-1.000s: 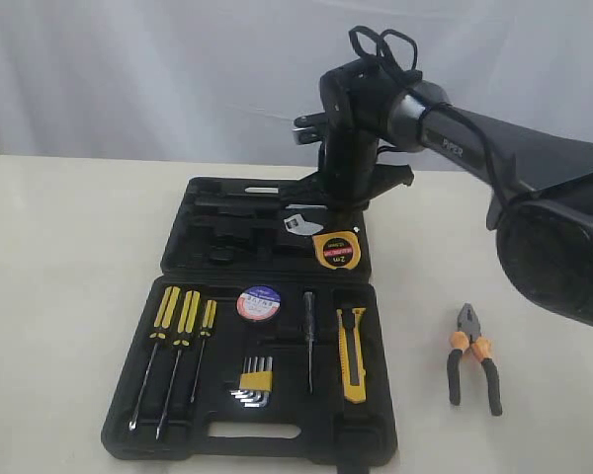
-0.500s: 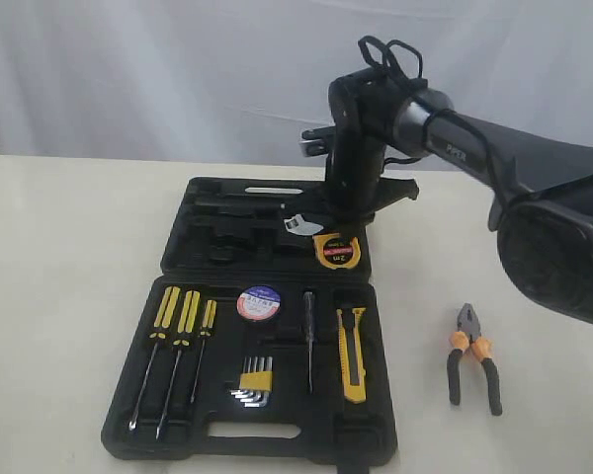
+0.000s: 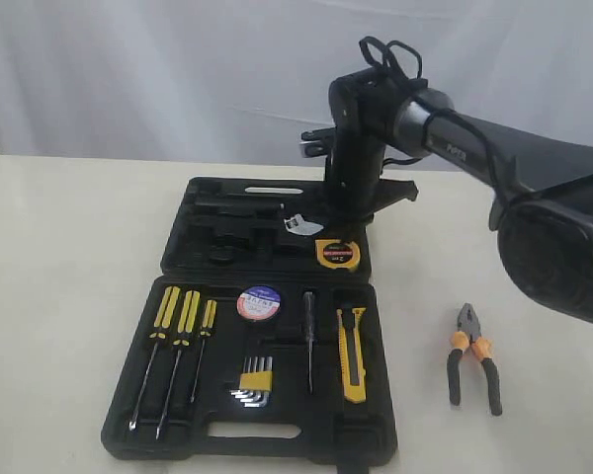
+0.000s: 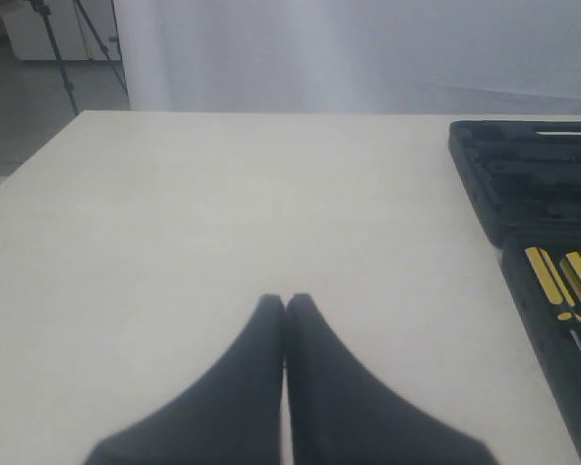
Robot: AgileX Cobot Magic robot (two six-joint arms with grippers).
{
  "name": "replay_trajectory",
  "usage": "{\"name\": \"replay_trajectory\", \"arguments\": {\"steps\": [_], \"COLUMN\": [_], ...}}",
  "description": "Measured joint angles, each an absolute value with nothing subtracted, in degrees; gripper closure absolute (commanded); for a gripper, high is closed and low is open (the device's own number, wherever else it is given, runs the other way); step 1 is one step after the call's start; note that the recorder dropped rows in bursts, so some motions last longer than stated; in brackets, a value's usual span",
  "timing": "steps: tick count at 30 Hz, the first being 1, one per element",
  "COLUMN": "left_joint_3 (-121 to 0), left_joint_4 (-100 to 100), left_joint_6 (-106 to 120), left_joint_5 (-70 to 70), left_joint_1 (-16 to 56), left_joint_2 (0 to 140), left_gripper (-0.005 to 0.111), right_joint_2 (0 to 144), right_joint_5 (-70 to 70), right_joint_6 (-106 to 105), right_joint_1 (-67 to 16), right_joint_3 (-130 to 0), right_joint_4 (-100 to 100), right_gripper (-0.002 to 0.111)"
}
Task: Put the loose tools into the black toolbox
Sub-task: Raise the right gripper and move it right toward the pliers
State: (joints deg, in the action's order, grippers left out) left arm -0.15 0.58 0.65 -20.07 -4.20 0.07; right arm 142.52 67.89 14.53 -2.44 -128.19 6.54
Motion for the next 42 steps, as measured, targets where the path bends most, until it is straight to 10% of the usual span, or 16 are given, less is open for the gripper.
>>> {"name": "replay_trajectory", "arguments": {"steps": [42], "left_joint_3": [-0.1], "left_joint_4": [0.6], "left_joint_6": [0.7], "left_joint_5": [-20.1], "left_joint_1": [-4.2], "left_joint_2": [0.1], "left_gripper": [0.107], "right_joint_2": [127.4], "right_joint_5": [69.8], "right_joint_6": [5.9], "right_joint_1": [7.1], "right_joint_3": [-121.8], "right_joint_4": [-5.1], "right_gripper": [0.109]}}
